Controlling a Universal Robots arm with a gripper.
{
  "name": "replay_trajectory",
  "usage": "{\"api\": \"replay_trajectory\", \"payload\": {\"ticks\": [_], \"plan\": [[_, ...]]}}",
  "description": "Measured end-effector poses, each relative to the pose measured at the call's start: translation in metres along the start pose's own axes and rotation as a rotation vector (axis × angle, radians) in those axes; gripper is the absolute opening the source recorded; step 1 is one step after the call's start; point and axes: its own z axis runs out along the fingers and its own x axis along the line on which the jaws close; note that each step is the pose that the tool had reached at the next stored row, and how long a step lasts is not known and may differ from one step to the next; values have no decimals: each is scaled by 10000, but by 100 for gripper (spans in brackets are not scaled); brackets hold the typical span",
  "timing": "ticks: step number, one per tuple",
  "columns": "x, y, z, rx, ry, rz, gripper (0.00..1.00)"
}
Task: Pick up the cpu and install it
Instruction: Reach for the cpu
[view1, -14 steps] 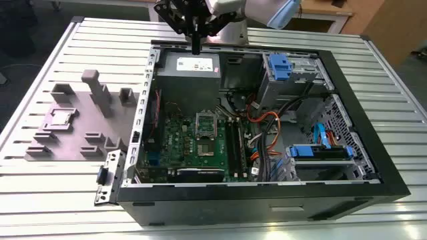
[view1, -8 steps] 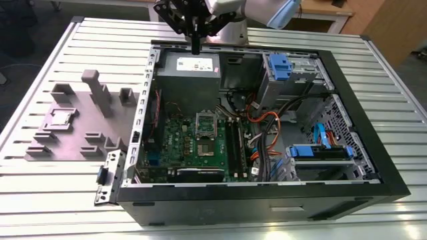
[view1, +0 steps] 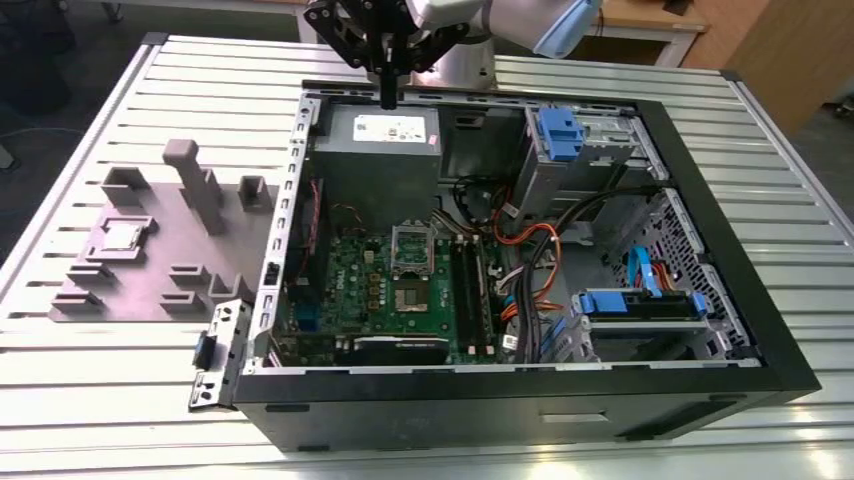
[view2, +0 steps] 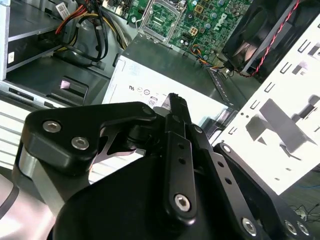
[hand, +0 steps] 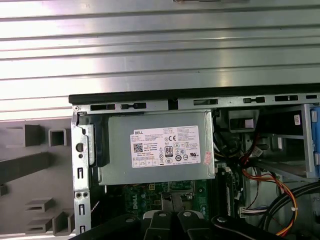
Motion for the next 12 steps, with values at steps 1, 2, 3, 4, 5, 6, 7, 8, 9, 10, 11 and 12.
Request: {"api": "replay_trajectory", "payload": {"ticks": [1,2,3,4,5,6,7,8,9,10,11,12], "plan": [[0,0,0,0,0,0,11],[0,0,0,0,0,0,11],[1,0,0,0,0,0,11],[8,-1,6,-1,0,0,11],[30,-3,28,0,0,0,11],[31,-3,28,0,0,0,11],[31,-3,28,0,0,0,11],[32,-3,28,-1,0,0,11],[34,-4,29,-1,-1,1,11],[36,-4,29,-2,-1,1,11],[39,-4,29,-2,-1,1,11],[43,-4,29,-1,-1,1,11]]}}
